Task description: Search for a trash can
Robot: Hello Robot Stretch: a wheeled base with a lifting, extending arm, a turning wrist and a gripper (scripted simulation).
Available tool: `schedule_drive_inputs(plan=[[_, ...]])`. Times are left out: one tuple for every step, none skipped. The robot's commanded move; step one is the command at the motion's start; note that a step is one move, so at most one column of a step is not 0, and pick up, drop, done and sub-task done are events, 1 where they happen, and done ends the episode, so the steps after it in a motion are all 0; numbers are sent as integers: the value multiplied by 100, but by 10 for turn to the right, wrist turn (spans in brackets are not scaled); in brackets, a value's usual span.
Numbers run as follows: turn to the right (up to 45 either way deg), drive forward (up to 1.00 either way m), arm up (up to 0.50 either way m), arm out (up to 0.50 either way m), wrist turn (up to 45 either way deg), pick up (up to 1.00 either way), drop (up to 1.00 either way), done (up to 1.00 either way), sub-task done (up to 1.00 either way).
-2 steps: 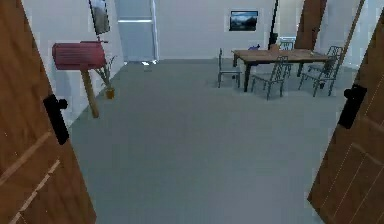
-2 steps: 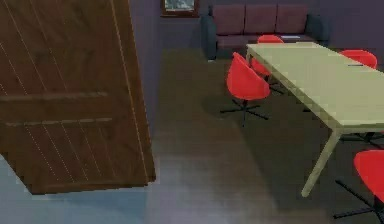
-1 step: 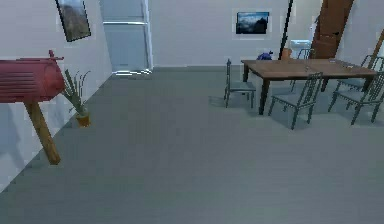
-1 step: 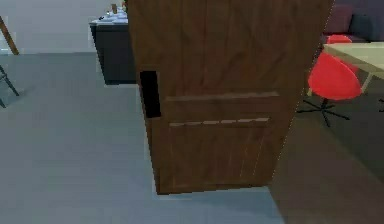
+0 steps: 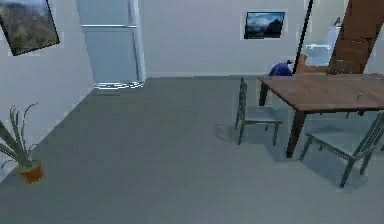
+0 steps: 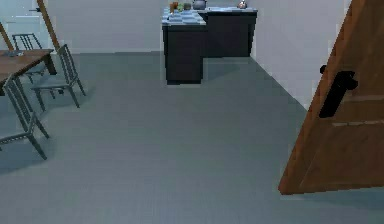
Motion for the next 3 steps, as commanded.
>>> schedule_drive_inputs(plan=[[0, 100, 0, 0, 0, 0, 0, 0, 0], [0, 100, 0, 0, 0, 0, 0, 0, 0], [60, 0, 0, 0, 0, 0, 0, 0, 0]])
